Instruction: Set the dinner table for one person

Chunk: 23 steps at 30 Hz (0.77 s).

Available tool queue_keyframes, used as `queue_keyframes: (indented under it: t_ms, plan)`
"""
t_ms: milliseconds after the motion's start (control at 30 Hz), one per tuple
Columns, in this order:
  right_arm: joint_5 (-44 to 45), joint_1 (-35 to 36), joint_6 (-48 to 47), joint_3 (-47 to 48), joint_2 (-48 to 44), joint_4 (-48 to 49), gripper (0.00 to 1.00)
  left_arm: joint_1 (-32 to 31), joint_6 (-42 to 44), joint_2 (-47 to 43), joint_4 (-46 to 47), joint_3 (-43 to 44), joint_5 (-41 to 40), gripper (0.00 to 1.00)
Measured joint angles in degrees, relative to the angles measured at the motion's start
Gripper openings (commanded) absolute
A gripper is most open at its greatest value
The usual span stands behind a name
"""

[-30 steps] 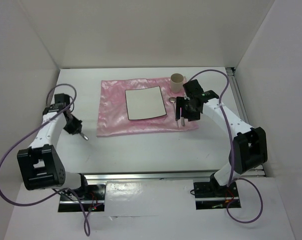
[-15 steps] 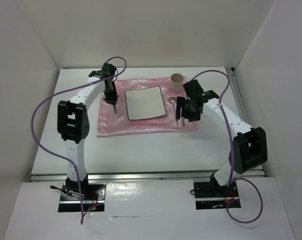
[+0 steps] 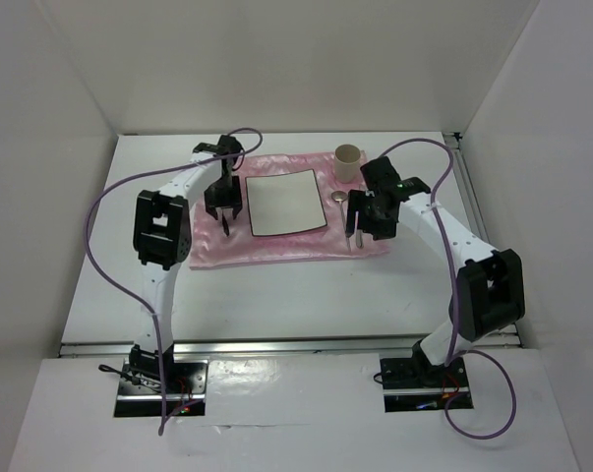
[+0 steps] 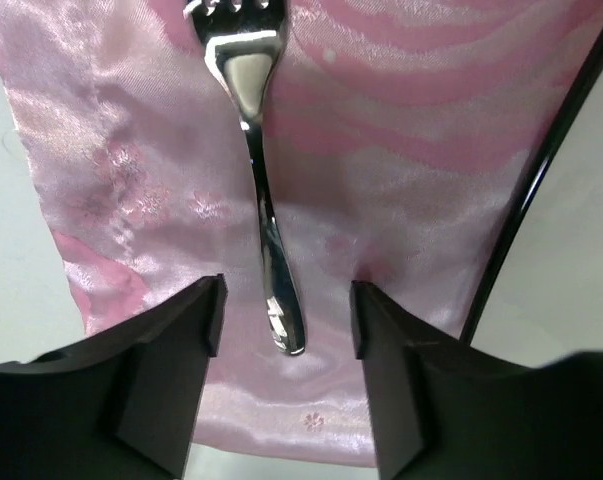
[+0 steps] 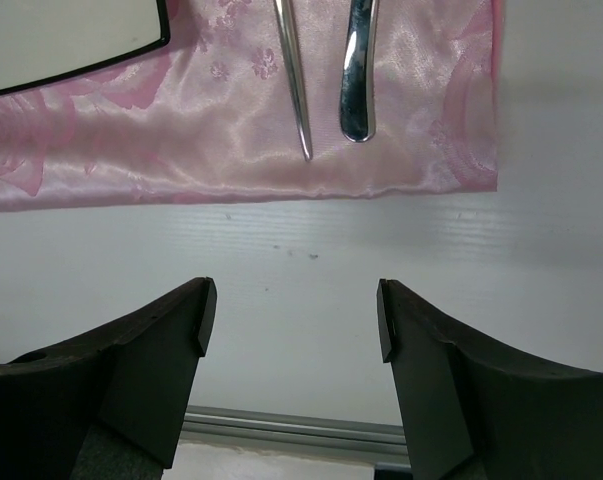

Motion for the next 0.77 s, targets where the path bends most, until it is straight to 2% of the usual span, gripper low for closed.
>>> queue_keyframes:
  t_ms: [33, 200, 367, 400, 533, 667, 767]
  plan:
    - [0.0, 0.0, 0.1, 0.0, 0.1, 0.0, 0.77, -0.2, 0.1, 0.0, -0.2, 0.0, -0.2, 0.75]
    - [0.3, 0.0, 0.6, 0.6, 0.3, -0.5, 0.8, -1.3, 1.3, -0.2, -2.8, 2.5, -0.8, 0.75]
    - [3.6, 0.0, 2.4, 2.0, 0.3, -1.8, 0.98, -2.3, 2.5, -4.7, -4.6, 5.5, 0.1, 0.75]
    - [4.7, 0.0, 3.0, 2.3, 0.1, -1.9, 0.98, -2.4, 2.6, -6.6, -4.8, 5.4, 0.7, 0.75]
    - [8.5, -0.4, 5.4, 2.4, -2.2, -2.5, 0.99, -2.4, 2.7, -18.5, -3.5, 1.9, 3.4, 0.75]
    - [10.5, -1.0, 7.0, 2.2, -6.7, -2.9, 0.99, -2.5, 2.7, -34.9, -0.2, -7.4, 5.5, 0.78]
    - [11.5, -1.3, 8.1, 1.2, -10.5, -3.0, 0.95, -2.9, 2.6, -44.8, 1.4, -14.1, 6.5, 0.79]
